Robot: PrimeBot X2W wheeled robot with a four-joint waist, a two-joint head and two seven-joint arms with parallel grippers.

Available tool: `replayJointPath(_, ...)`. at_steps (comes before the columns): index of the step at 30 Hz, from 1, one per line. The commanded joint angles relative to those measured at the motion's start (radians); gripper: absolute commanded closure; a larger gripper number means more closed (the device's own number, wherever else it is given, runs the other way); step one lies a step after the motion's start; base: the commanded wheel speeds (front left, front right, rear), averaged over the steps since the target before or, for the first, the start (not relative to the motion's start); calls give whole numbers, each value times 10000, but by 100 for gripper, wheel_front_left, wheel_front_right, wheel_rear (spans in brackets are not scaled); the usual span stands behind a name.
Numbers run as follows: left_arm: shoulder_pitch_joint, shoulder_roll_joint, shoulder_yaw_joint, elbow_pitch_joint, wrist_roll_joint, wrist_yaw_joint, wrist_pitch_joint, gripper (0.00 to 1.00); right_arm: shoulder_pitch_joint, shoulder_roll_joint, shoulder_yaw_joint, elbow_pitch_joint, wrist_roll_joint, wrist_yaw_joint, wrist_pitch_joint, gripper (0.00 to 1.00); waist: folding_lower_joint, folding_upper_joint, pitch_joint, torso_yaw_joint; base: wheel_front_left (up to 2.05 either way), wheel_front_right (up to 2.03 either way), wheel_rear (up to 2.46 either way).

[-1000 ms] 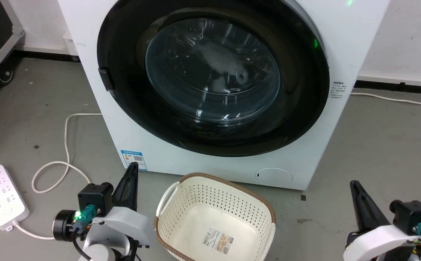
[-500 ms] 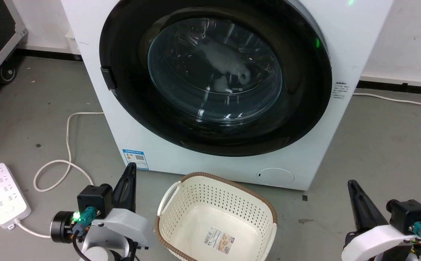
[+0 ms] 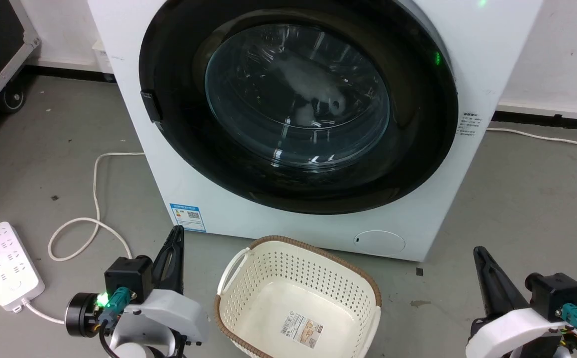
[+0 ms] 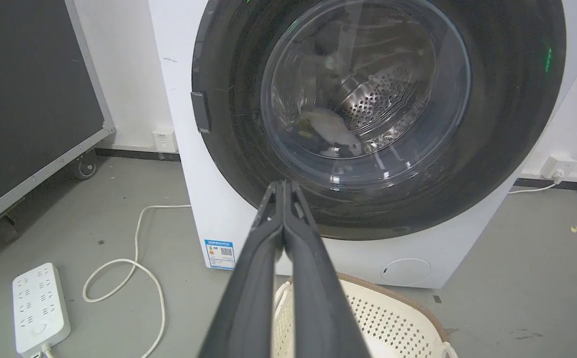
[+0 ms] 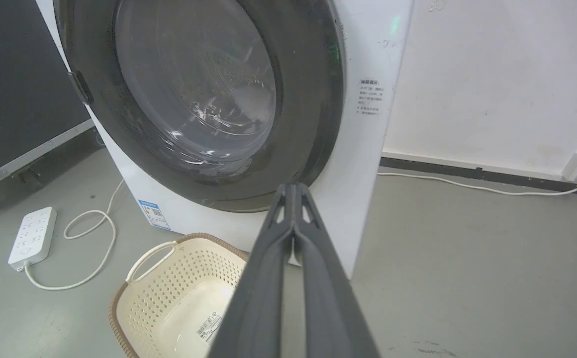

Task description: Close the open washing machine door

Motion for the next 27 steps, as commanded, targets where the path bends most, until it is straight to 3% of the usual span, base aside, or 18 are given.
replayJointPath(1, 186, -93, 113, -85, 150, -59, 69, 100, -37, 10, 20, -75, -105, -4, 17, 100, -1, -1, 2, 6, 0, 0, 0)
replayJointPath(27, 609, -534, 802, -531, 1059, -327, 381, 100, -53, 13, 161, -175, -473, -5, 93, 100, -1, -1, 26, 116, 0, 0, 0)
